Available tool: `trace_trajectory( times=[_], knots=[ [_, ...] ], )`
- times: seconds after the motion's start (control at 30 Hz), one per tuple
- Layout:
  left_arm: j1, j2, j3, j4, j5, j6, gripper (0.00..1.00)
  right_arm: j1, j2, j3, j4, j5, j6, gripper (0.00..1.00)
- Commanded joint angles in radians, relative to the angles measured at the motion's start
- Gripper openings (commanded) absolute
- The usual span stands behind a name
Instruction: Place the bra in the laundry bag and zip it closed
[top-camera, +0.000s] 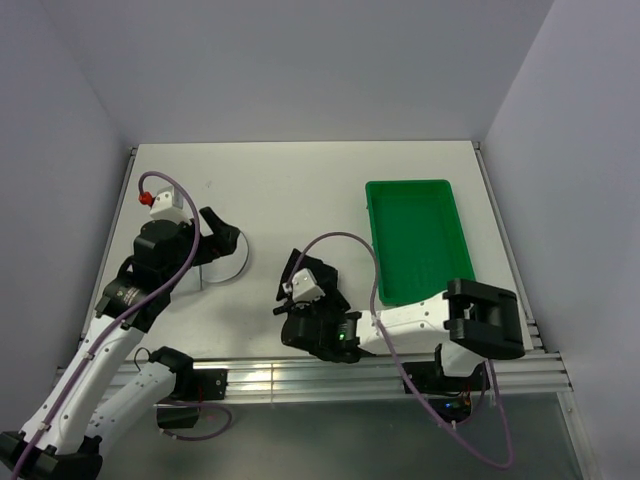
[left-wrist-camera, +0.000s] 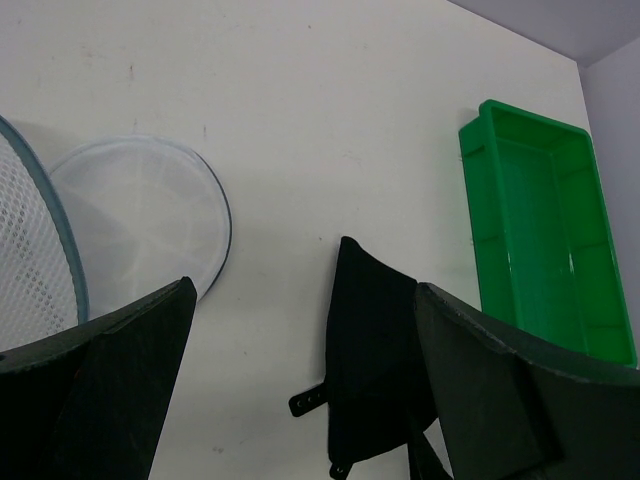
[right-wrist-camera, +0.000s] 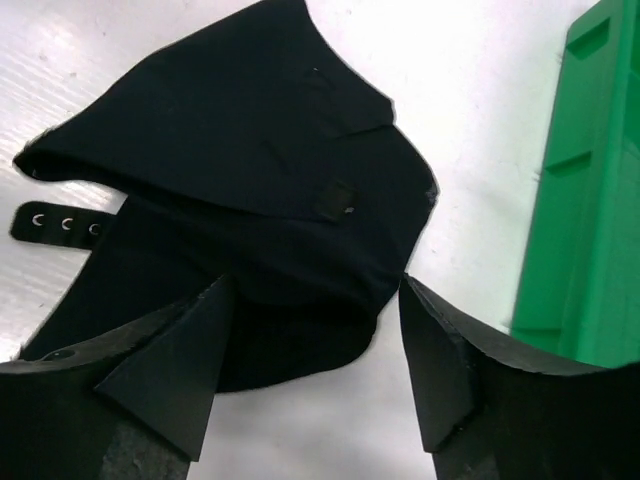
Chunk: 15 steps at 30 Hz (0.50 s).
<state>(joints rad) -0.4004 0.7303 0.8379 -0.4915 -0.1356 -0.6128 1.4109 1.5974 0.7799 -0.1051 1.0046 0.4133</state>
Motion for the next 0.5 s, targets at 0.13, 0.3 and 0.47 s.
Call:
trace_trajectory(
  times=[0.13, 0.3, 0.47],
  knots=[
    [0.005, 0.003, -0.003, 0.028, 0.001, 0.010, 0.99, 0.014, -0.281, 0.065, -0.103, -0.009, -0.022, 0.79],
    [0.006, 0.003, -0.005, 0.028, 0.002, 0.005, 0.99, -0.015, -0.409, 0.194, -0.328, -0.037, 0.114, 0.83],
    [0.006, 0.006, -0.003, 0.030, 0.007, 0.001, 0.99, -0.215, -0.396, 0.320, -0.626, -0.262, 0.425, 0.84]
  ],
)
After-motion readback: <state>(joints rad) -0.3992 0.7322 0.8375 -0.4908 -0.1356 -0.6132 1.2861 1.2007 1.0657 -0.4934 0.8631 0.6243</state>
